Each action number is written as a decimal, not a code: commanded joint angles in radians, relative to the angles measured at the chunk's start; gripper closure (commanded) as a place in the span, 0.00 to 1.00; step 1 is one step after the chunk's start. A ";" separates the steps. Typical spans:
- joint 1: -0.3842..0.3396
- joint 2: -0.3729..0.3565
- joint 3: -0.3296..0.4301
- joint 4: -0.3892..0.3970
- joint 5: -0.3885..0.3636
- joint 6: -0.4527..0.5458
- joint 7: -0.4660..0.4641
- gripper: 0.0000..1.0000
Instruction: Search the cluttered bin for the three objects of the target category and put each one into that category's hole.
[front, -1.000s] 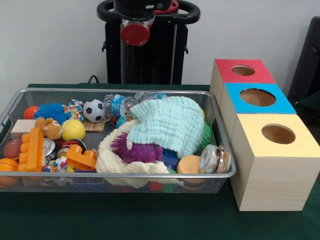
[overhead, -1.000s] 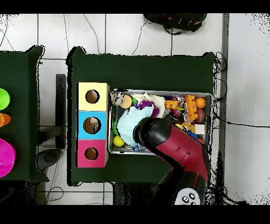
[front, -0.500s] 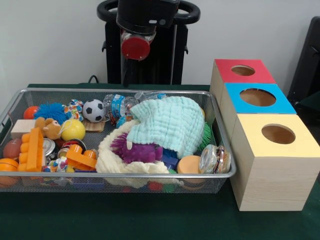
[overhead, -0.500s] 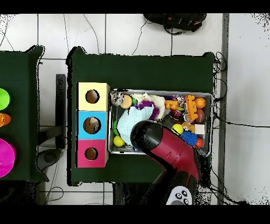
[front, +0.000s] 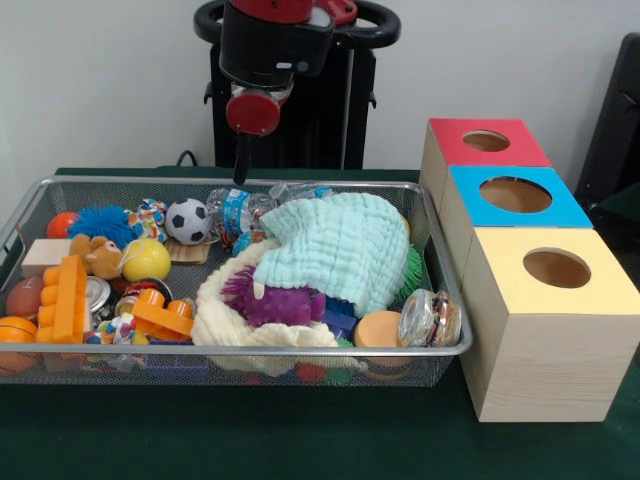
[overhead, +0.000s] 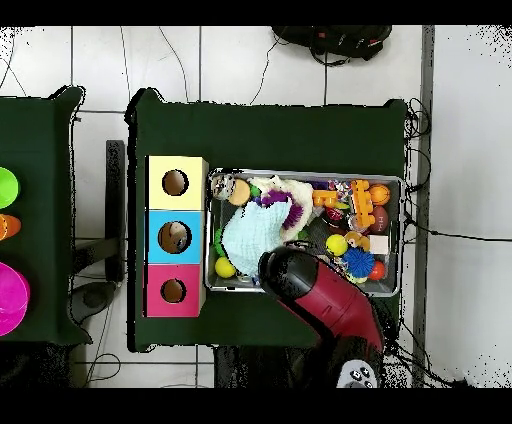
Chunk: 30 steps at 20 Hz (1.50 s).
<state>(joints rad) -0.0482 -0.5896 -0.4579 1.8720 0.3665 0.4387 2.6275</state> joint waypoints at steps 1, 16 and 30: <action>-0.040 -0.034 0.178 0.157 0.019 -0.059 0.069 0.00; -0.074 -0.079 0.207 0.212 0.006 -0.072 0.072 0.00; -0.160 -0.054 0.247 0.146 -0.001 -0.051 0.043 0.00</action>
<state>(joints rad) -0.1669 -0.6614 -0.3260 2.0443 0.3671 0.3810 2.6275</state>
